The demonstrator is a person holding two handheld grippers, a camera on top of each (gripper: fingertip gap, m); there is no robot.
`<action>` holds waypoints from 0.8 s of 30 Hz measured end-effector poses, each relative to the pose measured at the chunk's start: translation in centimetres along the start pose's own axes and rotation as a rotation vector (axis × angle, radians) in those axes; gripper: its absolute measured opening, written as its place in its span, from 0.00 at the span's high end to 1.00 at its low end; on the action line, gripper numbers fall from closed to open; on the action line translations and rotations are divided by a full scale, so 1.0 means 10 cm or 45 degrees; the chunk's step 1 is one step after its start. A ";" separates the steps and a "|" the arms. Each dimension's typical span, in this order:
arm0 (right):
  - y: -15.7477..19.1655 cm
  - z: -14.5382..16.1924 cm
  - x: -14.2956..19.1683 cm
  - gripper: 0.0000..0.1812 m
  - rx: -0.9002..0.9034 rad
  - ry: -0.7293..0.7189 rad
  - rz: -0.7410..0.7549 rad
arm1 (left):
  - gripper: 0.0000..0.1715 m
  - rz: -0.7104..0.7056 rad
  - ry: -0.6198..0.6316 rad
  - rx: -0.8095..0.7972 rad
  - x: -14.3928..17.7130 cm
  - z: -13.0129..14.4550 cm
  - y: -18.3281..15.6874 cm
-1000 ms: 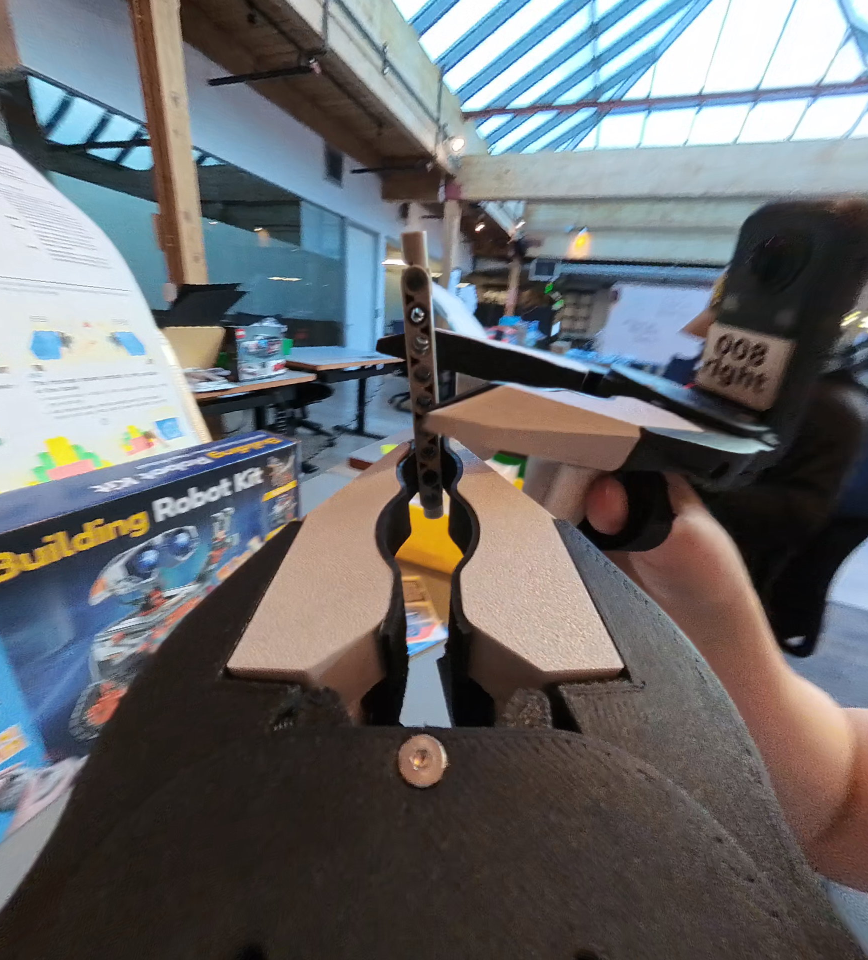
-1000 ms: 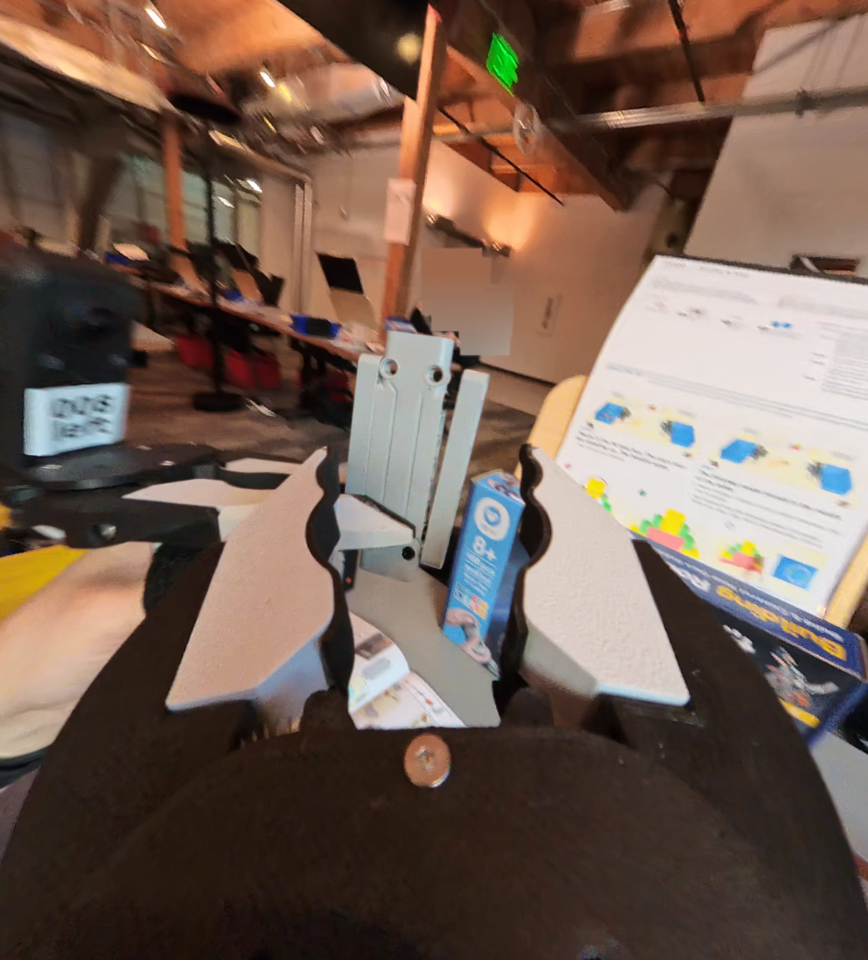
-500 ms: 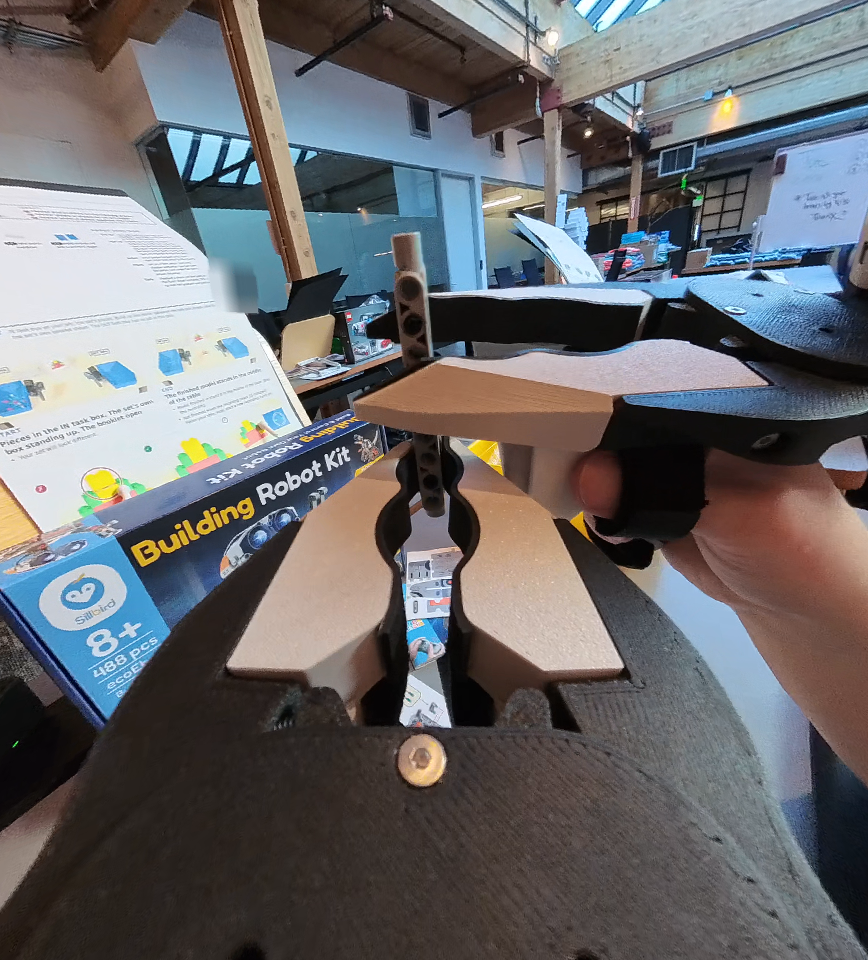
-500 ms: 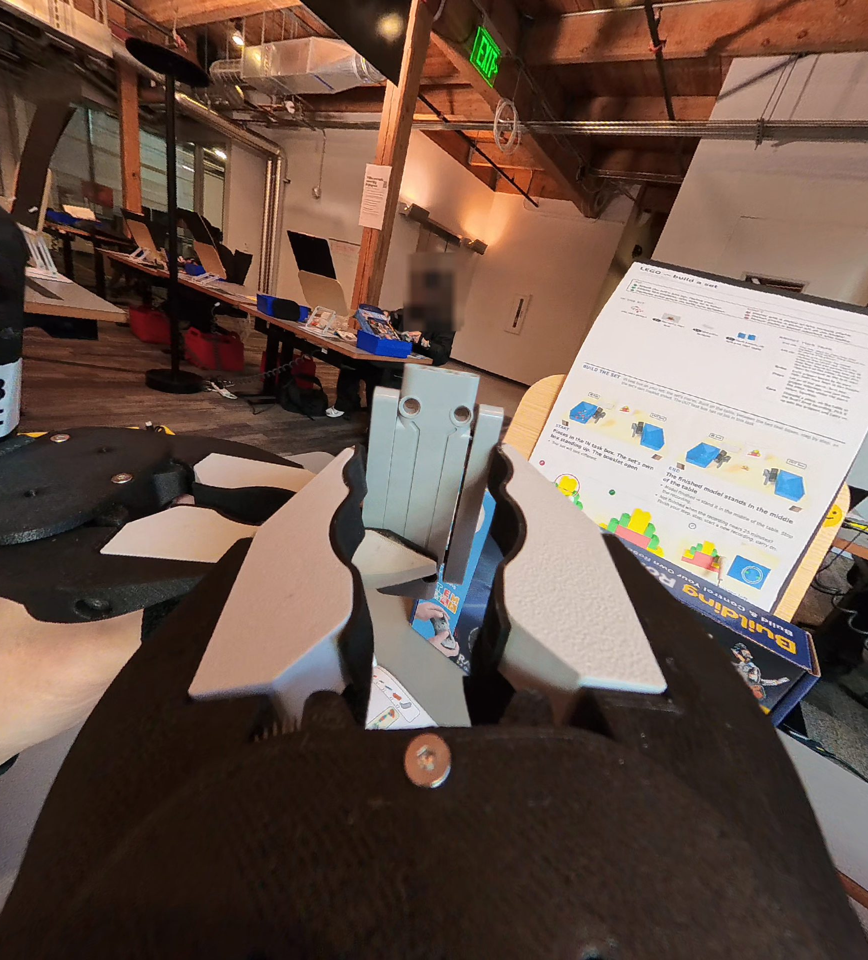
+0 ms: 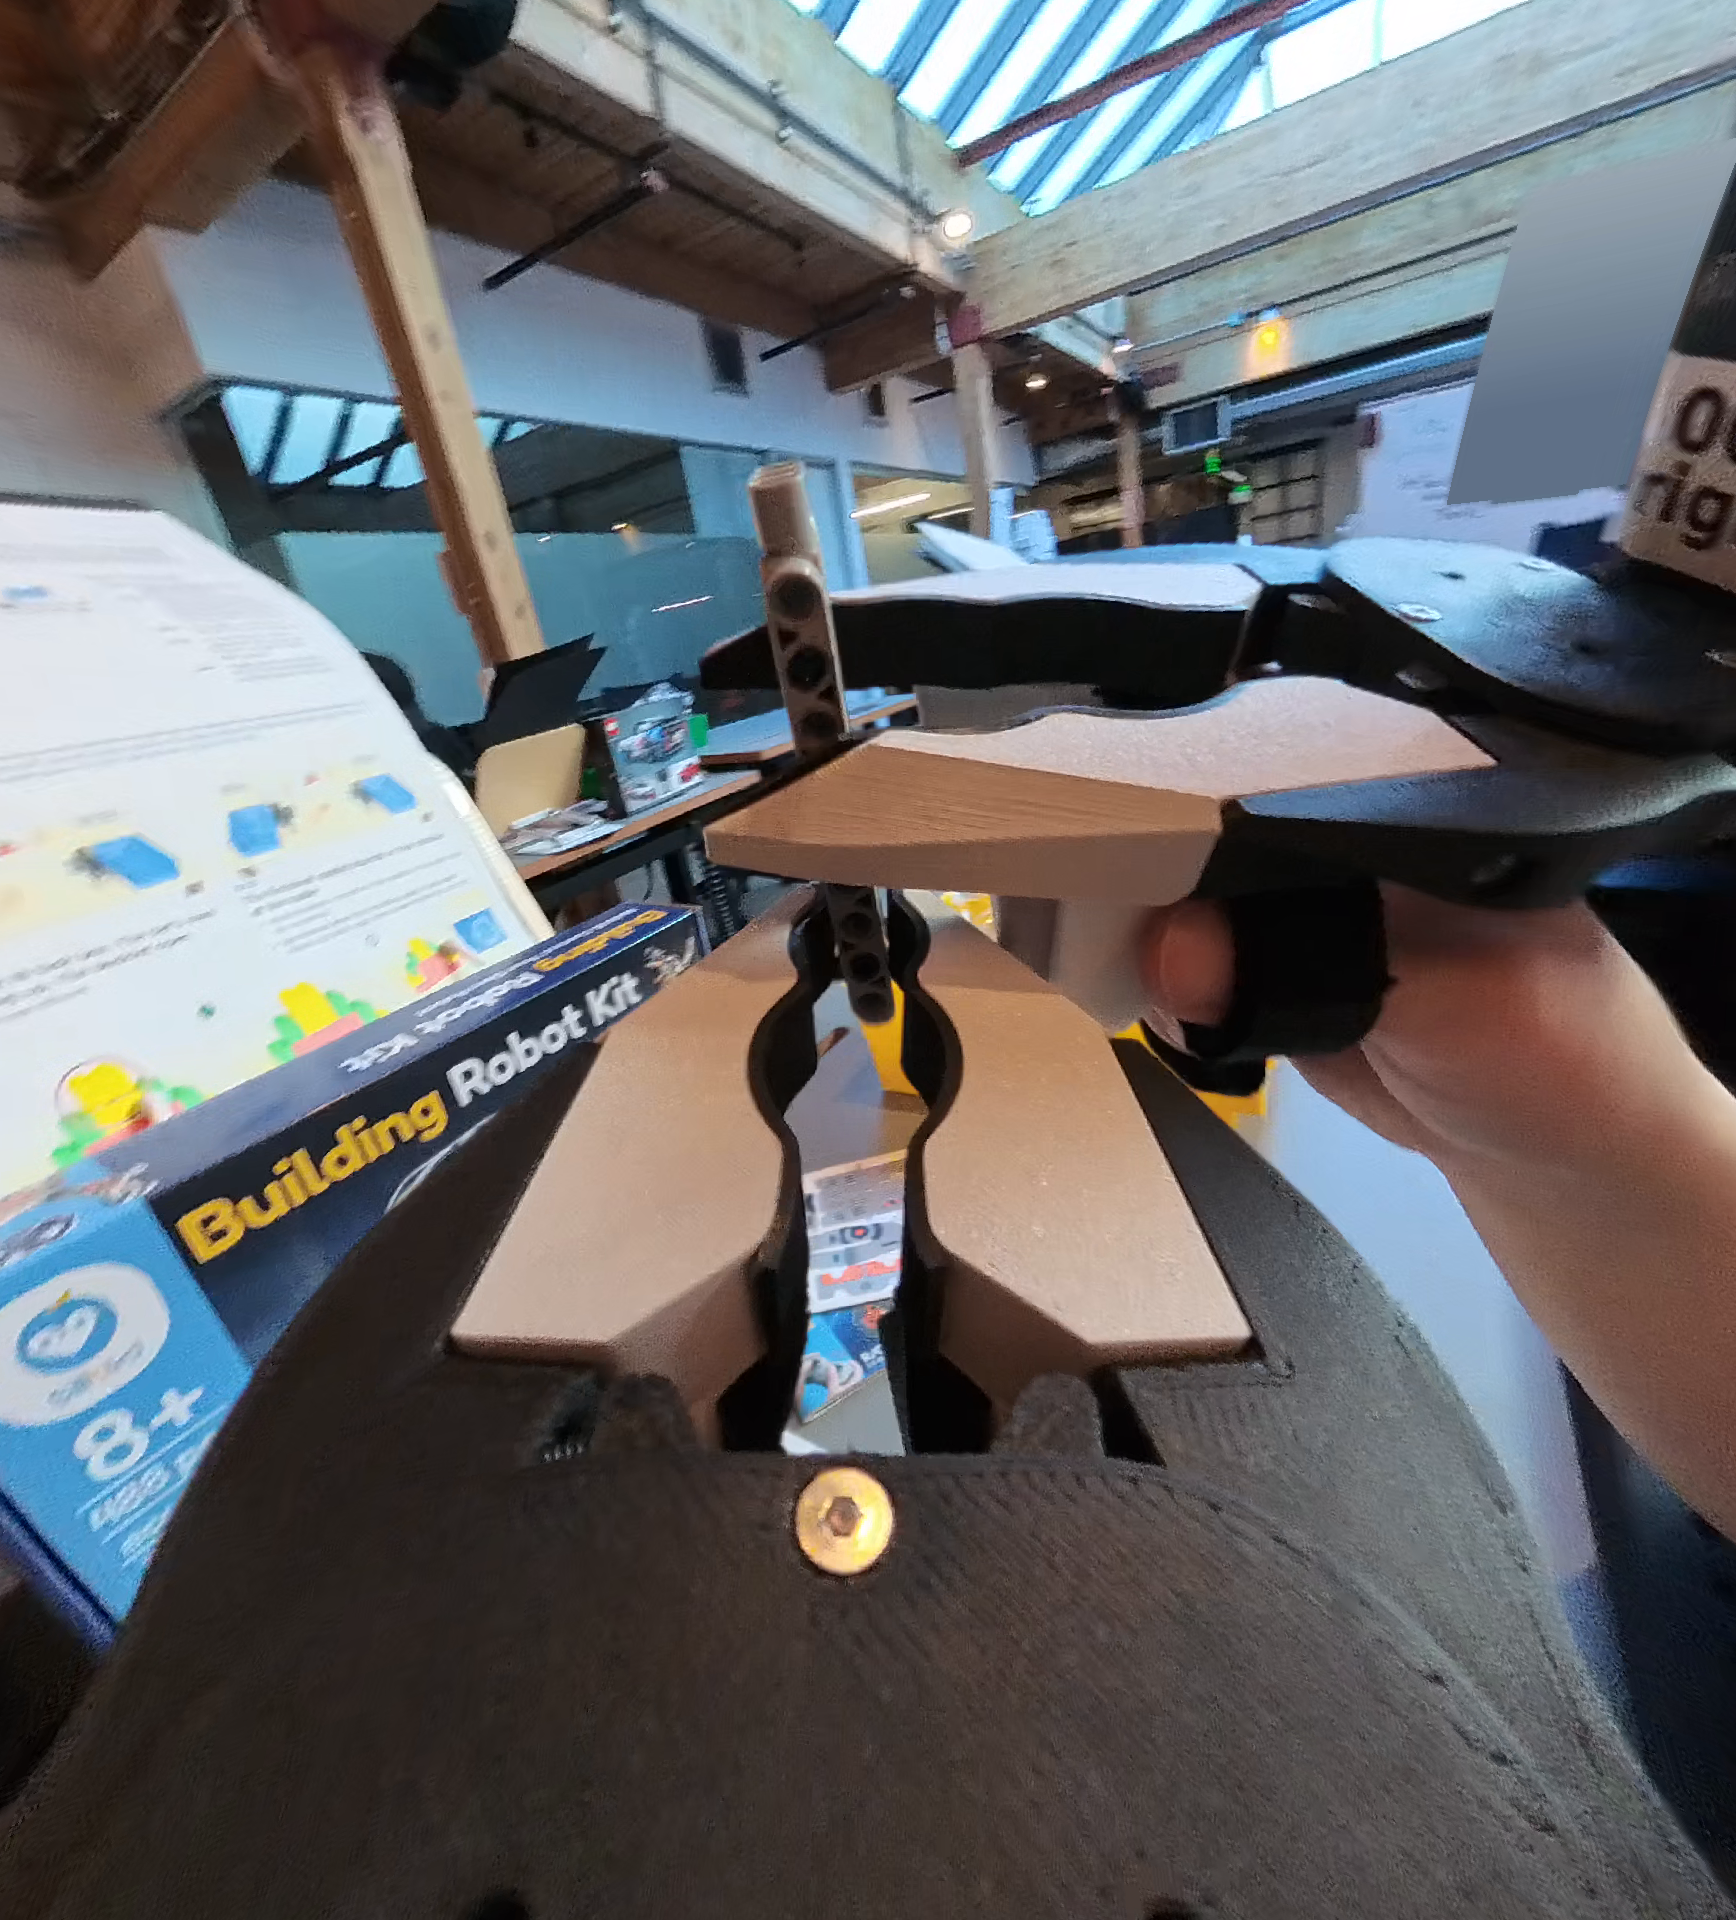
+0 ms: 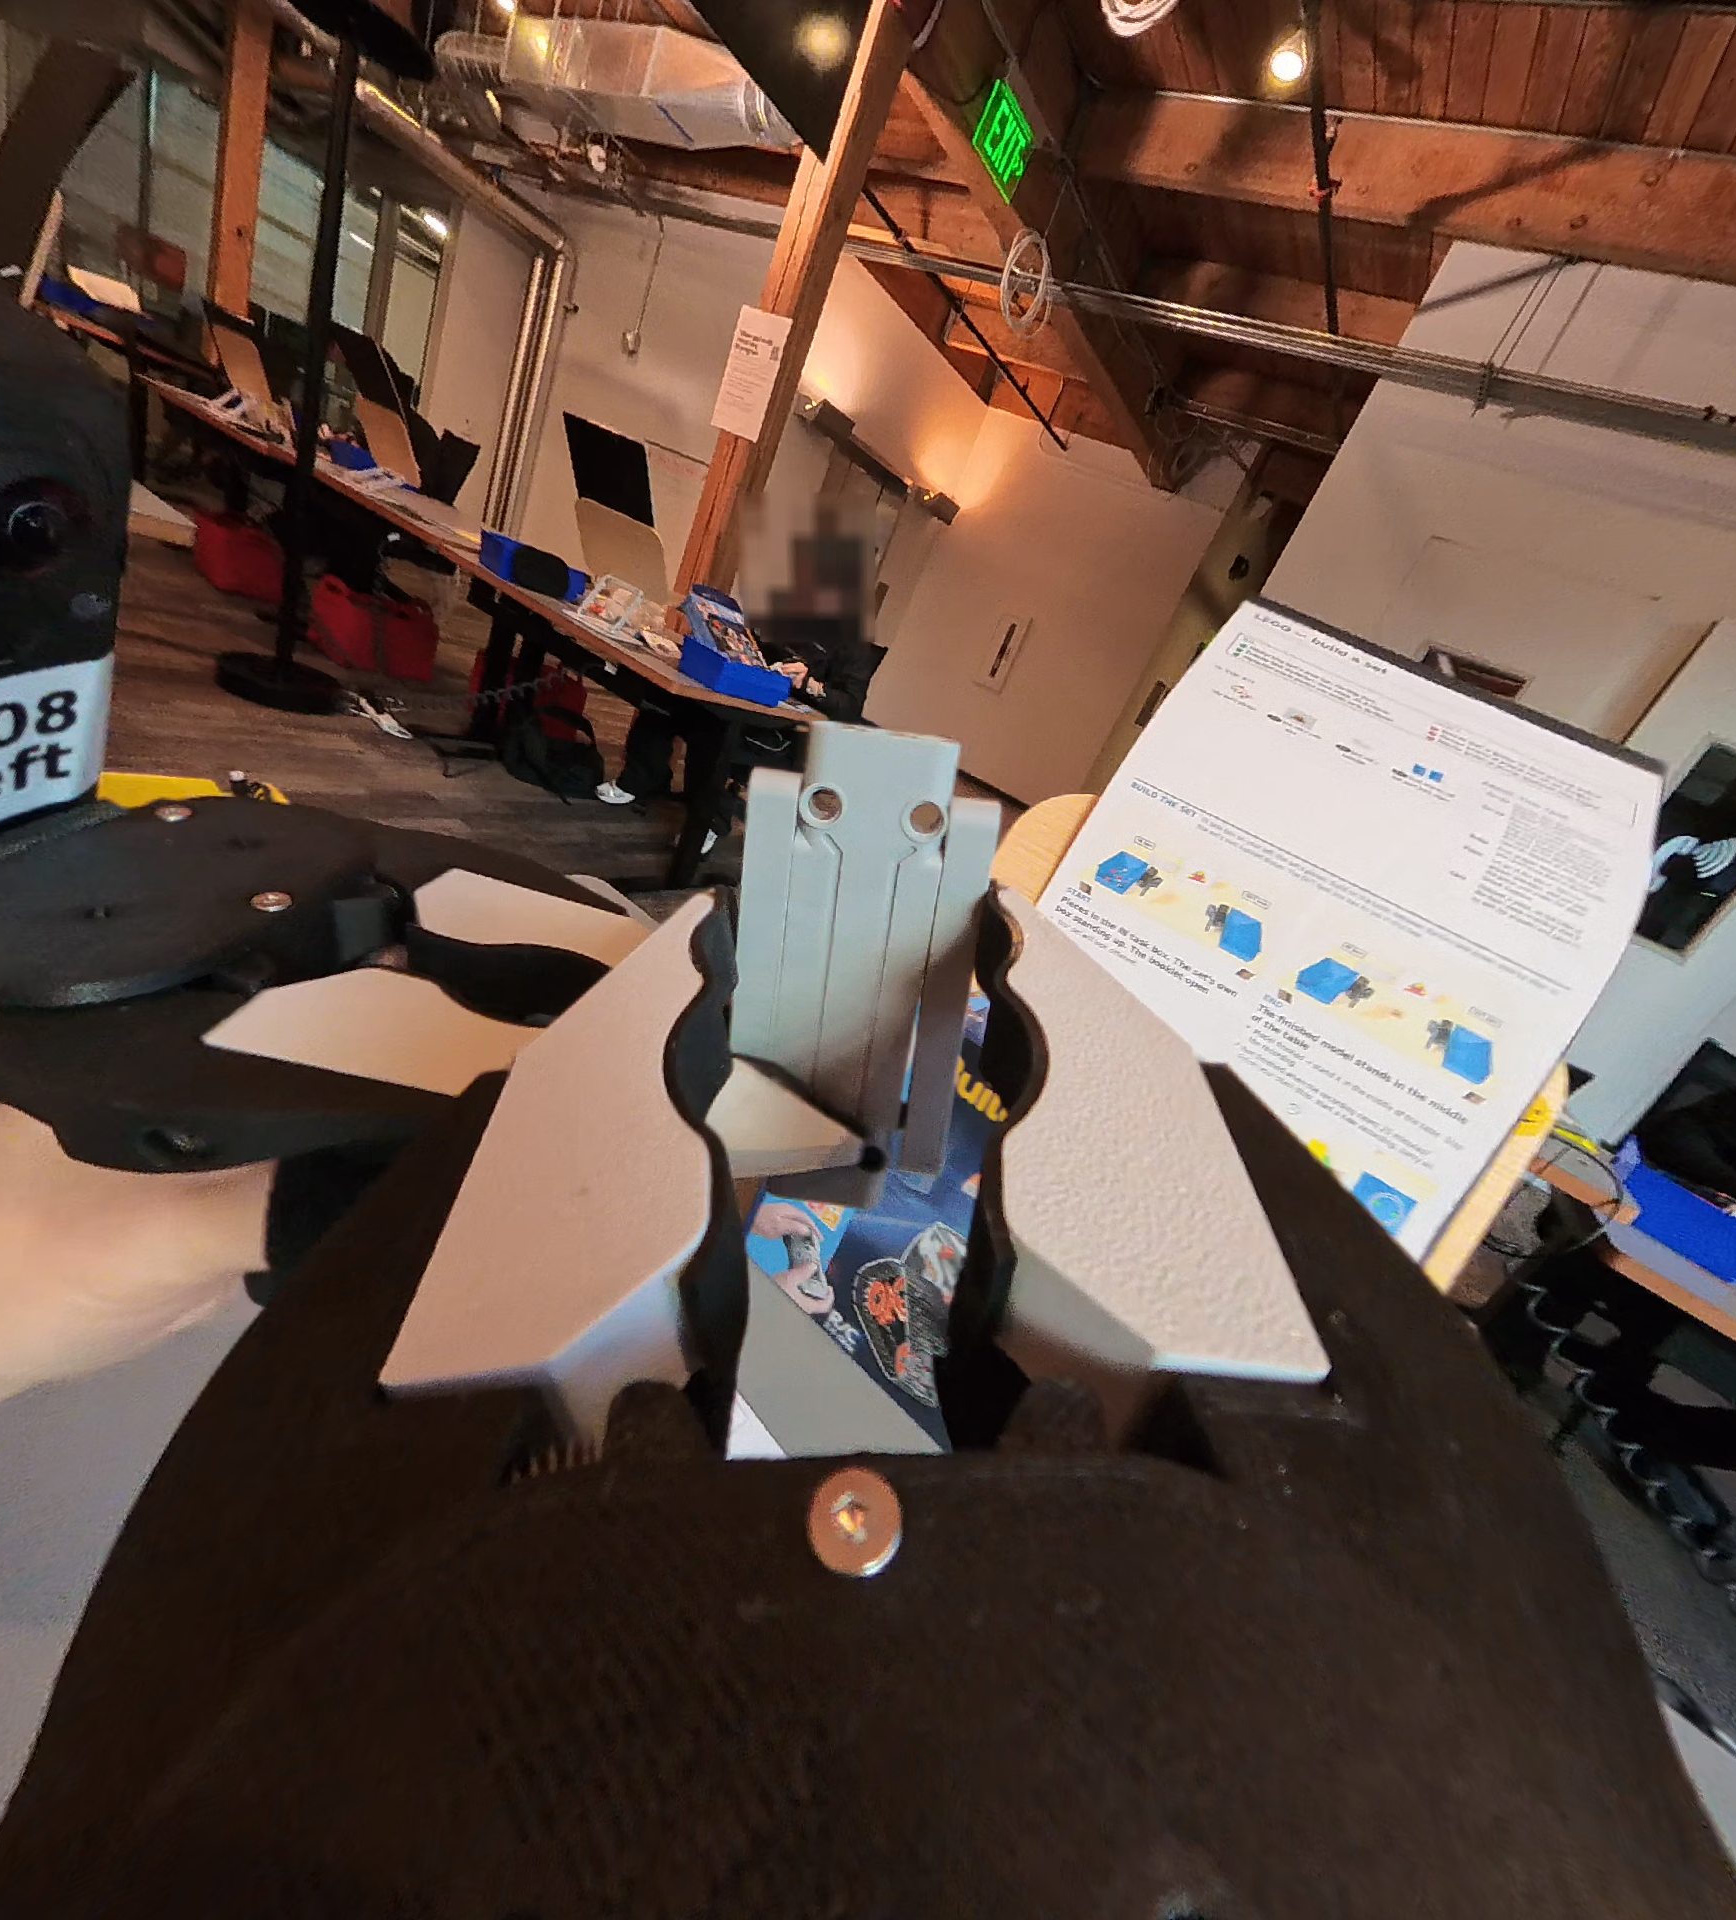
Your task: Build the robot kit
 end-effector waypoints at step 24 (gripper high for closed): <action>0.31 0.41 -0.33 0.74 0.971 0.107 0.135 | 0.97 0.174 0.272 0.196 0.42 -0.03 0.36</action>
Point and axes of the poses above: each gripper's, where its closed fingertips meet, x back along the fingers, z out of its underside, y = z × x across the jaws, the point moved 4 cm from there along x, back along the fingers, and after that the axes turned 8 degrees about y, right-handed, at the moved point
